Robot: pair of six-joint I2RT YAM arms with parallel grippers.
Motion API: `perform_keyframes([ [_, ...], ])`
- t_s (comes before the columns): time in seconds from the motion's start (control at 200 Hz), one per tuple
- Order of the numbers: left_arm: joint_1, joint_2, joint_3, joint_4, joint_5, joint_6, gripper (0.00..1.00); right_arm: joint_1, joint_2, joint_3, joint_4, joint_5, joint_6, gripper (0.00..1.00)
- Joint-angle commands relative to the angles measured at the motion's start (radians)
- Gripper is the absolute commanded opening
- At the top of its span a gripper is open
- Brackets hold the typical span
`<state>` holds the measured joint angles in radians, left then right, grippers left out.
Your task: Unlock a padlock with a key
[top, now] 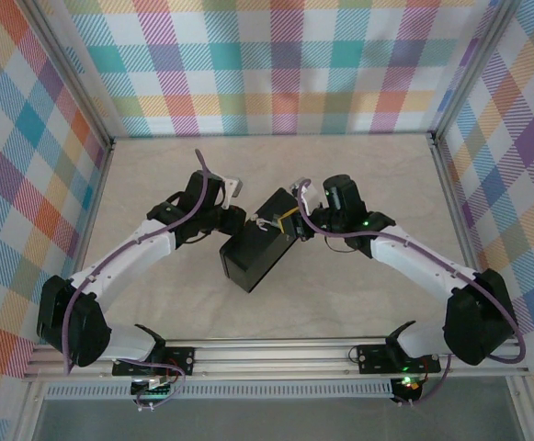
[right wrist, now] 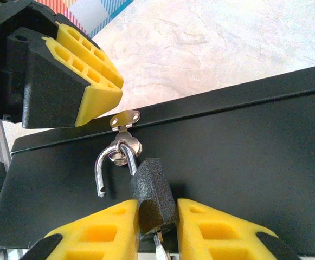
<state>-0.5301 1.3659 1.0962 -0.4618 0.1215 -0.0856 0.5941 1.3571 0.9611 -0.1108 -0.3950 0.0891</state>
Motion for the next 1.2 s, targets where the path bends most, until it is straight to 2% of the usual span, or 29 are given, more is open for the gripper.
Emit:
perform_keyframes([
  [0.0,-0.024,0.021,-0.029,-0.028,0.039,0.01,0.25,0.016,0.027,0.02,0.0,-0.017,-0.012,0.2],
  [0.14,-0.034,0.047,0.0,-0.025,0.061,0.009,0.24,0.03,0.057,0.047,-0.008,-0.008,-0.004,0.14],
  [0.23,-0.039,0.067,0.029,-0.048,0.045,0.012,0.24,0.046,0.066,0.06,-0.031,0.042,0.002,0.05],
  [0.32,-0.039,0.068,0.026,-0.036,0.03,0.001,0.24,0.047,0.047,0.049,-0.032,0.089,0.013,0.02],
  [0.395,-0.039,0.067,0.022,-0.024,0.038,0.002,0.24,0.047,0.023,0.037,-0.043,0.087,-0.003,0.05],
  [0.475,-0.039,0.07,0.022,-0.017,0.043,0.007,0.24,0.047,0.013,0.033,-0.058,0.053,-0.038,0.19],
  [0.535,-0.039,0.073,0.025,-0.017,0.043,0.011,0.24,0.047,0.018,0.036,-0.069,0.036,-0.065,0.25],
  [0.73,-0.042,0.083,0.022,0.002,0.068,0.009,0.24,0.047,0.038,0.016,-0.03,0.025,-0.088,0.29],
  [0.78,-0.046,0.084,0.024,0.002,0.07,0.01,0.24,0.047,0.043,0.013,-0.018,0.017,-0.086,0.26],
  [0.87,-0.049,0.087,0.027,-0.004,0.062,0.008,0.24,0.049,0.042,0.011,-0.012,0.02,-0.085,0.14],
  [1.02,-0.053,0.079,0.035,-0.025,0.05,-0.003,0.24,0.047,-0.006,-0.015,-0.013,0.139,-0.06,0.01],
  [1.195,-0.058,0.084,0.054,-0.055,0.064,-0.012,0.24,0.047,-0.035,0.004,-0.041,0.338,-0.004,0.0],
])
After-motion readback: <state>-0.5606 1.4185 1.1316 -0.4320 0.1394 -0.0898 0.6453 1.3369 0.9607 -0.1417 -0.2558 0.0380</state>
